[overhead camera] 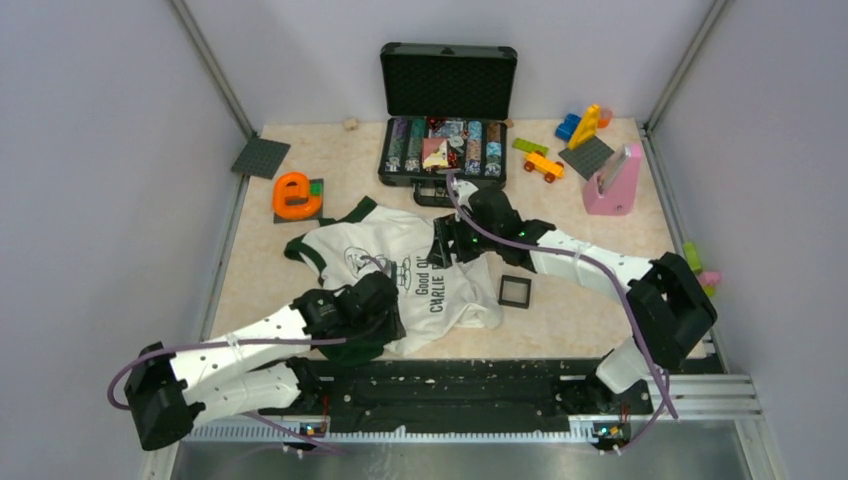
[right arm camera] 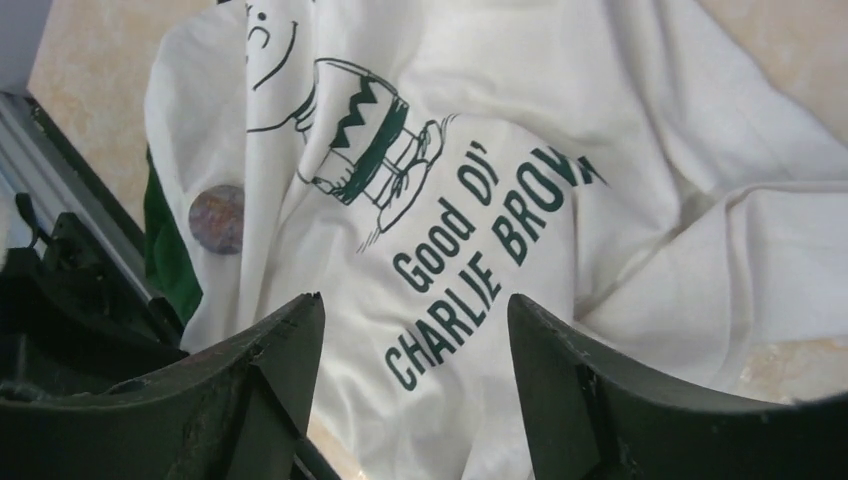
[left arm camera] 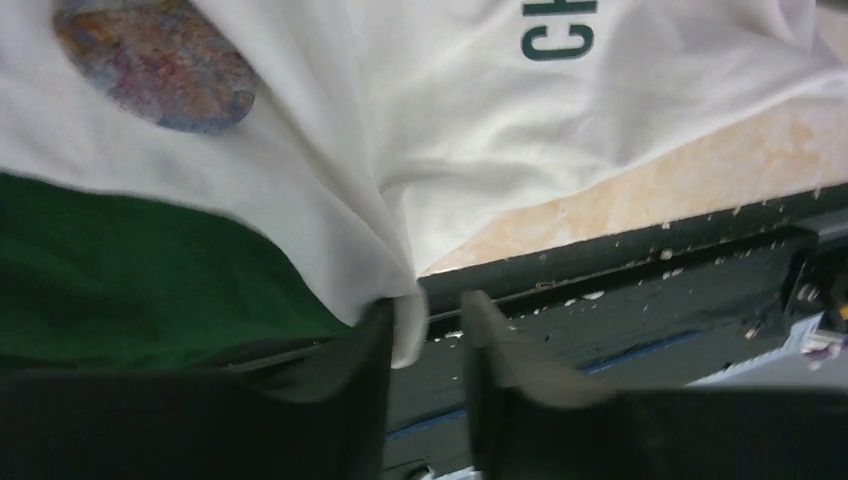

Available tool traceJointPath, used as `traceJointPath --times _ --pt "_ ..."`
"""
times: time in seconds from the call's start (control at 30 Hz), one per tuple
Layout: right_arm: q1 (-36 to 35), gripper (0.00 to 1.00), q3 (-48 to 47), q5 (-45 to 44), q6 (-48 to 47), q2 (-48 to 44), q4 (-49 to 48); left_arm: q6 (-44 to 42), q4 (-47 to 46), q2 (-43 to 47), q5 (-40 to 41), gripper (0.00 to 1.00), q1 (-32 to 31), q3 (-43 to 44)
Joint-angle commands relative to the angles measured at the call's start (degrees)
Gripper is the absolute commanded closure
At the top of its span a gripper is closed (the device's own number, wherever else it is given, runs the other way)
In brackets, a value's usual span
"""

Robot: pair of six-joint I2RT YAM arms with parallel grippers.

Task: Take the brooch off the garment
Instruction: Flatten out the clothes at the center of the board.

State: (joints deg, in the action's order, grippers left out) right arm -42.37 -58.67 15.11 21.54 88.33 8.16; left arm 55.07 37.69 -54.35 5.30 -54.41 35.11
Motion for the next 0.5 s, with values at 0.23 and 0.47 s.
traceJointPath --times 0.23,0.47 --pt "-1.14 0.26 -10.60 -16.13 -1.95 12.90 3.54 -10.61 1.36 5.94 0.28 0.14 20.91 5.05" --pt "-1.58 0.34 -10.03 -21.30 0.10 16.86 3.20 -16.22 -8.59 -1.01 -3.21 0.13 38.29 5.27"
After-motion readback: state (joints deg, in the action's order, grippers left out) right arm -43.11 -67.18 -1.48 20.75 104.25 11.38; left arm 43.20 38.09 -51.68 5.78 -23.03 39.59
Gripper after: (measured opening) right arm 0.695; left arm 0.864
